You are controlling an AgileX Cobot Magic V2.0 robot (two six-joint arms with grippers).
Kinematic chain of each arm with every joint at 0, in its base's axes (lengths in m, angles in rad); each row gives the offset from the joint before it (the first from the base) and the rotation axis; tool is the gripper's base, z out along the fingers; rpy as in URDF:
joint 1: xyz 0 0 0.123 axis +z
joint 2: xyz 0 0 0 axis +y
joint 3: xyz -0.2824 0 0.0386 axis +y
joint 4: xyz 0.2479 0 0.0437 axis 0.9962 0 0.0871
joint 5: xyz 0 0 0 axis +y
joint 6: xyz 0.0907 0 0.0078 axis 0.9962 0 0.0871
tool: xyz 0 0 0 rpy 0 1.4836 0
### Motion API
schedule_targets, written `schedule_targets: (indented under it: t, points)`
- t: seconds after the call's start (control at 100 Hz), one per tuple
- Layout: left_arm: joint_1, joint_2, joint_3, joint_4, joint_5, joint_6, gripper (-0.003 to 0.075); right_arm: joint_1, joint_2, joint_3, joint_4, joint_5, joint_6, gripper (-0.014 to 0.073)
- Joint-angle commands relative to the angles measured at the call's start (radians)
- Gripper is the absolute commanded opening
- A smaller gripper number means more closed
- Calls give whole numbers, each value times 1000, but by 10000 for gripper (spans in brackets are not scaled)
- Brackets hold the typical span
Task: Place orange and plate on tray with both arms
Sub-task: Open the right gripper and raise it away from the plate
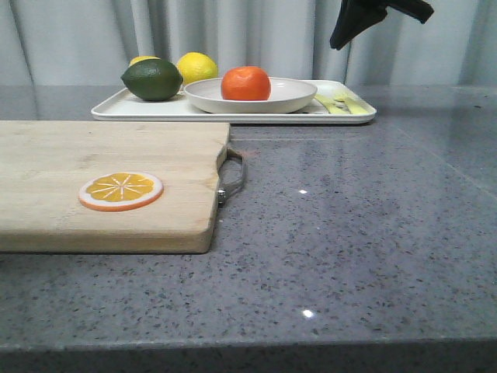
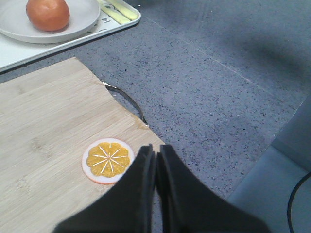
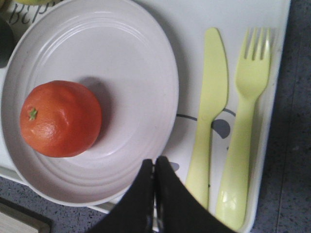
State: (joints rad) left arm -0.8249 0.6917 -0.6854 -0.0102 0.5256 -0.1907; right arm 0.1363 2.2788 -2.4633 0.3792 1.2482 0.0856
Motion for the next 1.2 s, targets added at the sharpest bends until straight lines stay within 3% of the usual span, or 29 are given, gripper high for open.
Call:
schedule_targets:
  t: [0.0,0.28,0.56,0.79,1.19]
  points:
    - [-5,-3,-27,-2,-77,-5,-19,-6,-106,-30,9,90,-18,-60]
    - [-5,-3,-27,-2,-77,-5,-19,17,-256,6,-42,91,-26,-60]
    - [-5,-3,-27,-2,-77,-5,-19,38,-482,278,-80,59,-73,-60]
    - [-5,-3,-27,-2,-77,-5,-19,64,-677,583,-80,-102,-99,-60]
    - [-5,-7,-5,-2,-81,-5,-19,64,-1042,1163,-80,-533,-186,-60]
